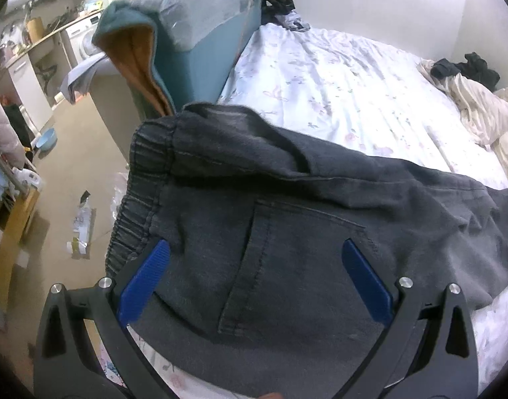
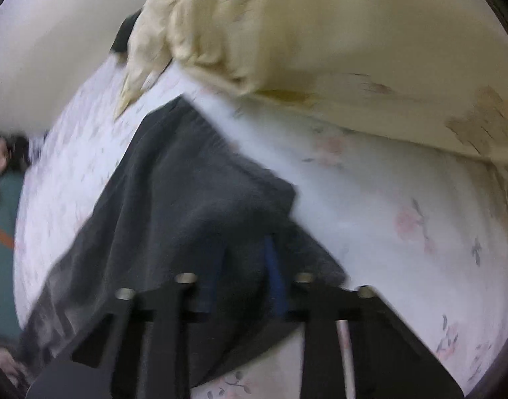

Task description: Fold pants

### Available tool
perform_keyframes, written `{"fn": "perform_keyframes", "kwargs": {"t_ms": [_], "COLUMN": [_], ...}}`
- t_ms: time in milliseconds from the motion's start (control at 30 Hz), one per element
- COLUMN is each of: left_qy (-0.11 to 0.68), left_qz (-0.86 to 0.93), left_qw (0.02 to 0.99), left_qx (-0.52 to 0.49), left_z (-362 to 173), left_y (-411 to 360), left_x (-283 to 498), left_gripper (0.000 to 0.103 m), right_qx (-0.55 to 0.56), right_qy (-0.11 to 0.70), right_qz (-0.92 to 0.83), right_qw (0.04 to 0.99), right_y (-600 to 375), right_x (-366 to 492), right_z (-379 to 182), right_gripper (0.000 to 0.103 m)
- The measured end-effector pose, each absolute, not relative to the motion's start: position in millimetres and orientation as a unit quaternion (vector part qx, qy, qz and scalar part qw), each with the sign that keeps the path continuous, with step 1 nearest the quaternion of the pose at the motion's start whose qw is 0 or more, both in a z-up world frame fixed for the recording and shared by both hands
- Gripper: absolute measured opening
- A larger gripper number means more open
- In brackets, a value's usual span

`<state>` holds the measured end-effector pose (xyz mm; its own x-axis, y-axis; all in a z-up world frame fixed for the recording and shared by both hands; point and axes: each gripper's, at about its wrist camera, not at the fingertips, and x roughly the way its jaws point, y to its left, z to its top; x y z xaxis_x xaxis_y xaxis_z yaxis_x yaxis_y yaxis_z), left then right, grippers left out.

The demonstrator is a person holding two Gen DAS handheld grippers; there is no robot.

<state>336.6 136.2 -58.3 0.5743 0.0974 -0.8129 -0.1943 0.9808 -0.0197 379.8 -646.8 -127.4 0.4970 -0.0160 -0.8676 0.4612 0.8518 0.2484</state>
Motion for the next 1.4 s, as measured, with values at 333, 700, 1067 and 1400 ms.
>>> {"fn": "perform_keyframes", "kwargs": {"t_ms": [333,700,1067,1400], "left_qy": [0.459,0.471,0.468,0.472], "left_qz": [0.077,0.102,0.100,0.075], "left_qw": [0.882,0.873,0.876,0.878], "left_qx": [-0.073,-0.078,-0.055,-0.040], "left_z": [-40,-66,-67,-70], "left_y": [116,129,124,114], "left_x": [311,319,318,320], "left_gripper": [0.102,0.102,0.102,0.102], "right_qx": [0.205,0.358,0.142,0.164], "right_qy": [0.477,0.421,0.481,0.517], "right_qz": [-0.019,-0.120,-0.095,-0.087], "right_qw": [0.854,0.825,0.860,0.835], "right_y": [-587,-685,-615,-661], "right_x": [408,336,388,371], "right_z": [-110,-137,-152,-98], "right_gripper": [0.002,0.054,0.014,0.010]}}
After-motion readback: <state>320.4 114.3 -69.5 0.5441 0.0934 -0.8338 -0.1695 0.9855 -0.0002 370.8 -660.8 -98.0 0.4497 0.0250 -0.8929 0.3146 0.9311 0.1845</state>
